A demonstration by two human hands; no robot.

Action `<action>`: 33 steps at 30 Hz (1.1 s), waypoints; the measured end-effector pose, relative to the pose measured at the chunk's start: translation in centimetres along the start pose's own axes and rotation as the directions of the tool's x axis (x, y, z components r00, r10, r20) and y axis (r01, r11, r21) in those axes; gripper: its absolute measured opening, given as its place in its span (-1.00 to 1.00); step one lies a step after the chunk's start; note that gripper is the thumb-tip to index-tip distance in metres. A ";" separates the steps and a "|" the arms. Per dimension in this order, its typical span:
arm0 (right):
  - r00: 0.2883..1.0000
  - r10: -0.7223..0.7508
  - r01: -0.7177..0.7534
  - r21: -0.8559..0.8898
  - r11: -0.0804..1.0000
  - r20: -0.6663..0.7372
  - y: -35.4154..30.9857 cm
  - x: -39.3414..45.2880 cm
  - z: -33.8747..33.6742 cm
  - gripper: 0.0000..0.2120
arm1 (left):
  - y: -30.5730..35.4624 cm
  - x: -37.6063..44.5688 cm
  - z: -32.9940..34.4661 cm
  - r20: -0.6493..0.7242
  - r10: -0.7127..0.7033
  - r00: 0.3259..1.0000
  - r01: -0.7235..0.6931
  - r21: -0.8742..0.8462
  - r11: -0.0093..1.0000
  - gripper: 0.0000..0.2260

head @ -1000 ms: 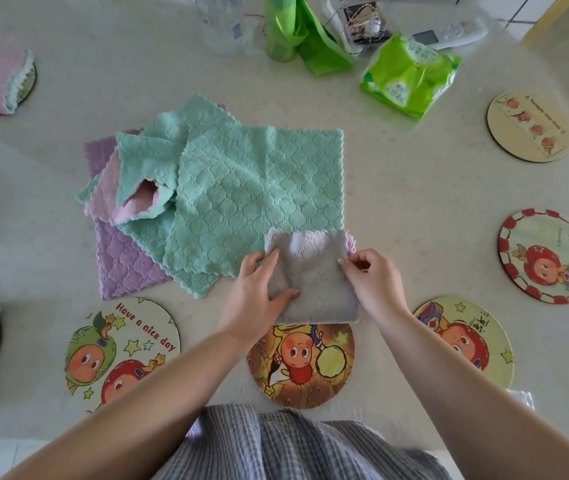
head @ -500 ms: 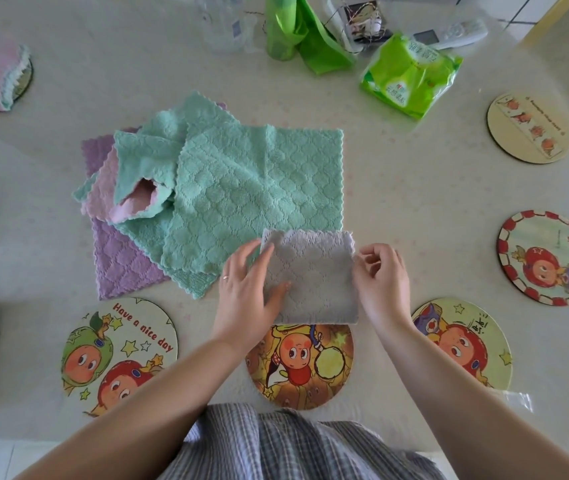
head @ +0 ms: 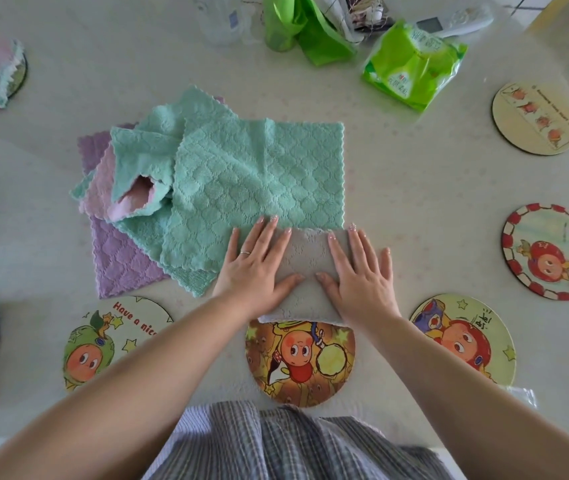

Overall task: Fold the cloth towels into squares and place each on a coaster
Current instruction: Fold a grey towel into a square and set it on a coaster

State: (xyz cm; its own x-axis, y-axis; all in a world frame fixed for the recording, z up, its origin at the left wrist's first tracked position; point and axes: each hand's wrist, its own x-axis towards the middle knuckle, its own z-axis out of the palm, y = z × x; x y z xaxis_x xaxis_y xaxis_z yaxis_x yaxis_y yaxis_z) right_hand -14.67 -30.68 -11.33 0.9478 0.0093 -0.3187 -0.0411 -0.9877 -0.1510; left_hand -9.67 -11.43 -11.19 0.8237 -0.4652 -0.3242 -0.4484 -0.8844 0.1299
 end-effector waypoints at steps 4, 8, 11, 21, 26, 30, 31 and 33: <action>1.000 -0.001 0.001 0.068 0.998 -0.007 0.2 0.0 -0.4 -0.32 | -0.1 -0.4 -0.4 -0.043 -0.004 0.999 0.001 -0.078 0.997 -0.27; 0.982 0.101 -0.035 0.378 0.925 -0.157 1.4 -1.8 -1.4 -0.44 | -0.6 -3.2 -1.2 -0.198 -0.185 0.963 0.076 -0.459 0.885 -0.41; 0.968 0.185 -0.076 0.504 0.860 -0.168 1.8 -3.6 -1.8 -0.50 | -0.9 -5.4 -1.7 -0.057 -0.290 0.955 0.170 -0.699 0.695 -0.52; 0.894 0.406 -0.351 0.862 0.367 0.191 -1.2 -3.5 -2.8 -0.48 | 0.2 -3.9 -3.8 0.390 -0.292 0.873 0.443 -0.885 0.142 -0.60; 0.840 0.454 -0.351 0.935 0.037 0.298 -1.7 -4.8 -3.4 -0.52 | 0.5 -4.7 -4.3 0.438 -0.246 0.865 0.425 -0.899 -0.107 -0.77; 0.803 0.364 -0.393 0.879 -0.272 0.472 -2.9 -6.0 -3.7 -0.63 | -0.4 -6.2 -3.5 0.436 -0.253 0.864 0.406 -0.899 -0.163 -0.75; 0.800 0.337 -0.397 0.859 -0.325 0.497 -3.3 -6.2 -3.6 -0.64 | -0.8 -6.6 -3.2 0.431 -0.255 0.865 0.400 -0.901 -0.168 -0.76; 0.804 0.296 -0.389 0.833 -0.393 0.516 -4.2 -6.5 -3.3 -0.66 | -1.7 -7.4 -2.6 0.428 -0.257 0.866 0.383 -0.900 -0.207 -0.77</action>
State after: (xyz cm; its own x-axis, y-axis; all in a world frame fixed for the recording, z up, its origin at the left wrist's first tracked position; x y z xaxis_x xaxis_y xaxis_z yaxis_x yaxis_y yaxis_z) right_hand -19.60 -27.16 -5.51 0.5868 -0.2048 -0.7834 -0.6159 0.5151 -0.5960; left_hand -14.11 -6.57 -6.61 0.6802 -0.1592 -0.7155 0.7212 -0.0297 0.6921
